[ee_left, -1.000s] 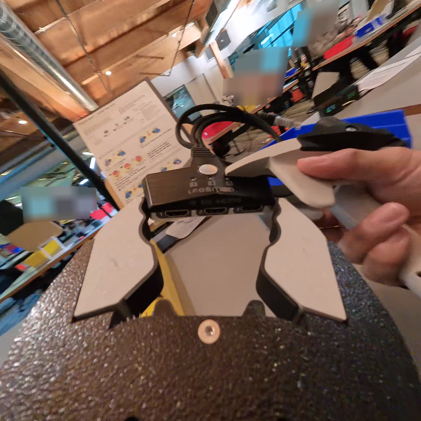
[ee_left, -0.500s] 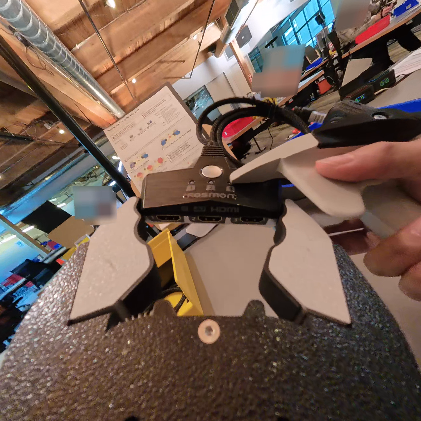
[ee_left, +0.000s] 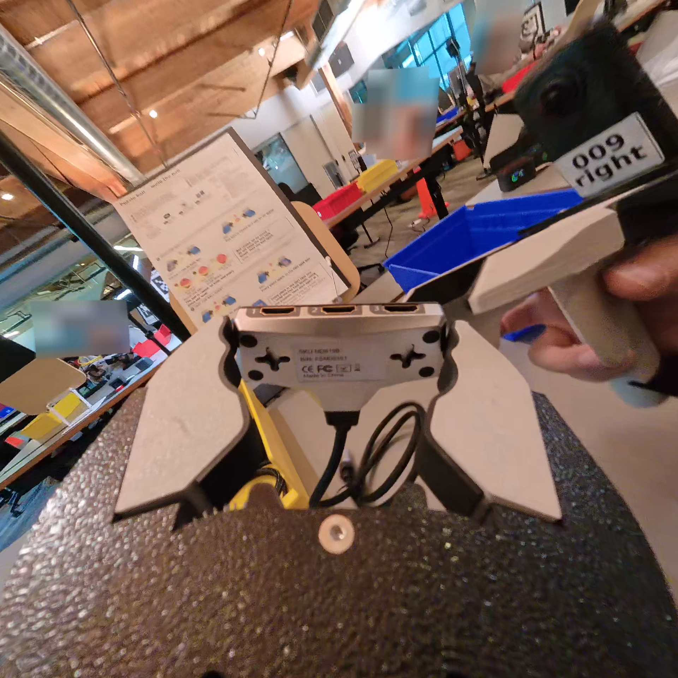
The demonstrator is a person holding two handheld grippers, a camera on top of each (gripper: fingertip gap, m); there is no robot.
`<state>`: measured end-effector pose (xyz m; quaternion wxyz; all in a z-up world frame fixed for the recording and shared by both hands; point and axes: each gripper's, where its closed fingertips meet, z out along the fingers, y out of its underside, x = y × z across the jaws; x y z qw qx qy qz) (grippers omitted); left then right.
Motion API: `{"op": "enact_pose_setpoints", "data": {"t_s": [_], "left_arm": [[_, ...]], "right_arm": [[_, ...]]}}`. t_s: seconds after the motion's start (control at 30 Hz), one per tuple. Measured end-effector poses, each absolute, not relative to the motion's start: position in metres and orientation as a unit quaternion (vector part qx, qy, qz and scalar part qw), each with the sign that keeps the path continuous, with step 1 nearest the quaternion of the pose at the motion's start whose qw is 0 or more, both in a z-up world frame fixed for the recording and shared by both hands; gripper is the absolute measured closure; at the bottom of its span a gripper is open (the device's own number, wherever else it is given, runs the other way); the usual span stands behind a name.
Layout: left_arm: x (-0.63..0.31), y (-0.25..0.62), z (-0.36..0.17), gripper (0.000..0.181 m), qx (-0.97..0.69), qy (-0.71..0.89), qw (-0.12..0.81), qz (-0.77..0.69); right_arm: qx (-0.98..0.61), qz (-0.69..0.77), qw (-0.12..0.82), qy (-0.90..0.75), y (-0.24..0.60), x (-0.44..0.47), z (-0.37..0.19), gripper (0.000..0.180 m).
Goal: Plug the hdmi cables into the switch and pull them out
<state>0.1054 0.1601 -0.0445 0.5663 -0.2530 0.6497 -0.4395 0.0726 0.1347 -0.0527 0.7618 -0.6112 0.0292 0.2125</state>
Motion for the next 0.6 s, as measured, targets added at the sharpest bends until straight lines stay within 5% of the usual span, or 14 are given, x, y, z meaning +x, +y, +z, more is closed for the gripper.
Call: {"op": "enact_pose_setpoints", "data": {"t_s": [0.27,0.43,0.5,0.57,0.6], "left_arm": [[0.095,0.136,-0.039,0.075,-0.201,0.716,0.465,-0.480],[0.092,0.107,-0.028,0.075,-0.185,0.709,0.417,-0.538],[0.092,0.097,-0.029,0.075,-0.181,0.703,0.411,-0.551],[0.091,0.091,-0.029,0.075,-0.178,0.693,0.413,-0.564],[0.092,0.093,-0.028,0.075,-0.178,0.689,0.426,-0.559]], "right_arm": [[-0.682,-0.040,0.724,-0.093,0.115,0.117,-0.097,0.109],[-0.630,-0.067,0.763,-0.128,0.144,0.081,-0.085,0.097],[-0.625,-0.098,0.766,-0.116,0.152,0.077,-0.081,0.104],[-0.619,-0.174,0.756,-0.121,0.151,0.082,-0.079,0.148],[-0.621,-0.215,0.744,-0.122,0.149,0.088,-0.079,0.150]]}}
